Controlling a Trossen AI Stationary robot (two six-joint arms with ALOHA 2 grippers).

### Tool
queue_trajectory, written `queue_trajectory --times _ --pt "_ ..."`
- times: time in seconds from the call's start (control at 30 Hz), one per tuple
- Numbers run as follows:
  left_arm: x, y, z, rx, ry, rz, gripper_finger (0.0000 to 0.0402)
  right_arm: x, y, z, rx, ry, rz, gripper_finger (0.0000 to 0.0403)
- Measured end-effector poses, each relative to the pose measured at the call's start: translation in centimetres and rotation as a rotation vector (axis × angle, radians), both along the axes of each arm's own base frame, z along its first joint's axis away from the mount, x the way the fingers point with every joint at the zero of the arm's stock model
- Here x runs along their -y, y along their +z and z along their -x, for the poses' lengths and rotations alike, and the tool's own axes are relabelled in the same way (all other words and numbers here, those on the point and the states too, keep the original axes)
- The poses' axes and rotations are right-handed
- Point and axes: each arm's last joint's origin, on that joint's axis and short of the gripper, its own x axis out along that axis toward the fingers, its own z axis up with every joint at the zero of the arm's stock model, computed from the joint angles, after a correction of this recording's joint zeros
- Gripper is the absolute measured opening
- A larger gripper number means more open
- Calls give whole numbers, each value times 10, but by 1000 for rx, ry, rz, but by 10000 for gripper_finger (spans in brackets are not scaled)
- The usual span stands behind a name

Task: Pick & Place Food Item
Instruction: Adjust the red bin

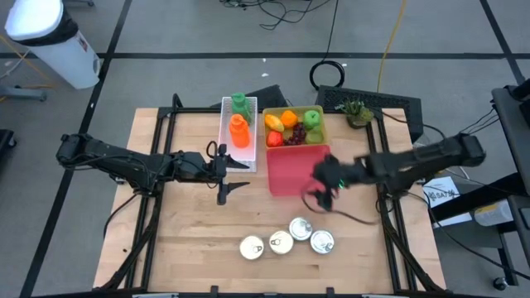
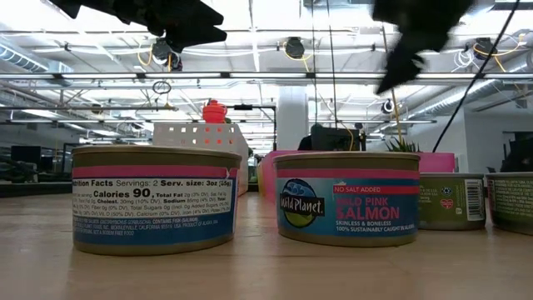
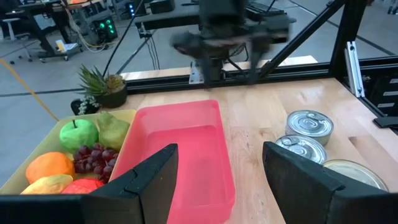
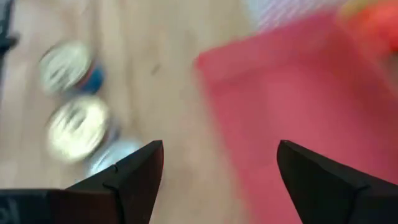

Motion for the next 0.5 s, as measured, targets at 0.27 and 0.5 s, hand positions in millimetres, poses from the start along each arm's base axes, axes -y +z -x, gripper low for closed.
queue_trajectory --times 0.27,0.5 --pt "0 0 0 0 0 0 243 -27 -50 53 -132 -256 67 288" --pt "0 0 0 0 -1 0 243 -17 -67 79 -326 -477 104 251"
